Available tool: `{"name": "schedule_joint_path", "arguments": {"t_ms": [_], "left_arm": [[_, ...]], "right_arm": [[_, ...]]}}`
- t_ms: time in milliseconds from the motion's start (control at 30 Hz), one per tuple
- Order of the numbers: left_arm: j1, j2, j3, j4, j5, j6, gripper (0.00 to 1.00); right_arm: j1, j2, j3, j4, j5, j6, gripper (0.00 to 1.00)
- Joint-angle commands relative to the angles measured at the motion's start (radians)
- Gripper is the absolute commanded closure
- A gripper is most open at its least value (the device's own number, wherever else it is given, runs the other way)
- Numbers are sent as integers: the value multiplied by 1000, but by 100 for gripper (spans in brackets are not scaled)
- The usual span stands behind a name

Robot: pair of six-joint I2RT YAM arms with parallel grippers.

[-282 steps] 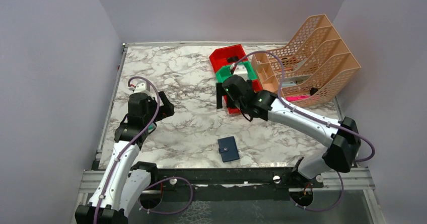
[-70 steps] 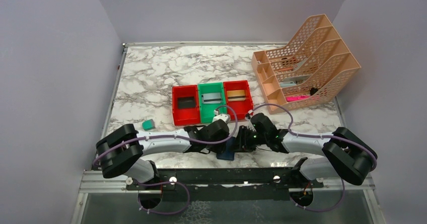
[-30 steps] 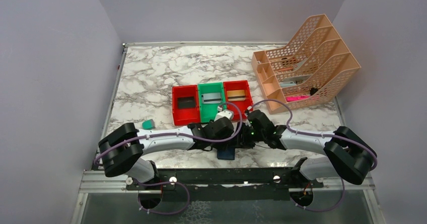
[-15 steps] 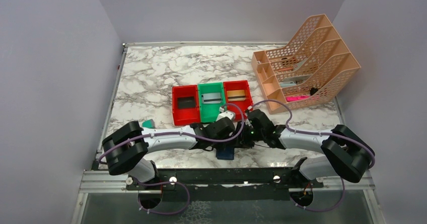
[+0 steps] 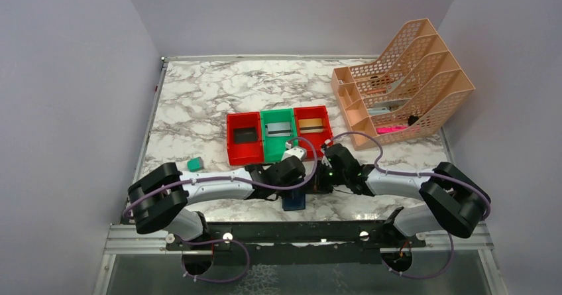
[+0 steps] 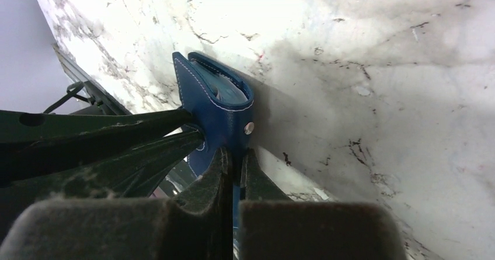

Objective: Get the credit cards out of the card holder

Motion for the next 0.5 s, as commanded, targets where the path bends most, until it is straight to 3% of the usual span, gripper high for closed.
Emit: {"name": "schedule_joint_path", "arguments": {"t_ms": [0,300,400,467], "left_arm": [[-7,-65,-48,-22,-32,-26,82],[-7,-99,-64,-65,-68,-34,90],[-7,-106,-45,-55,-56,-37,62],[-7,-111,-28,-30,-39,-35,50]], "right_arm": [[9,-32,-2,-67,82,0,99],[9,-40,-11,-66,75,2,99],[9,-43,-6,-64,64,-7,99],[9,-42,-2,-67,63,-9,99]]}}
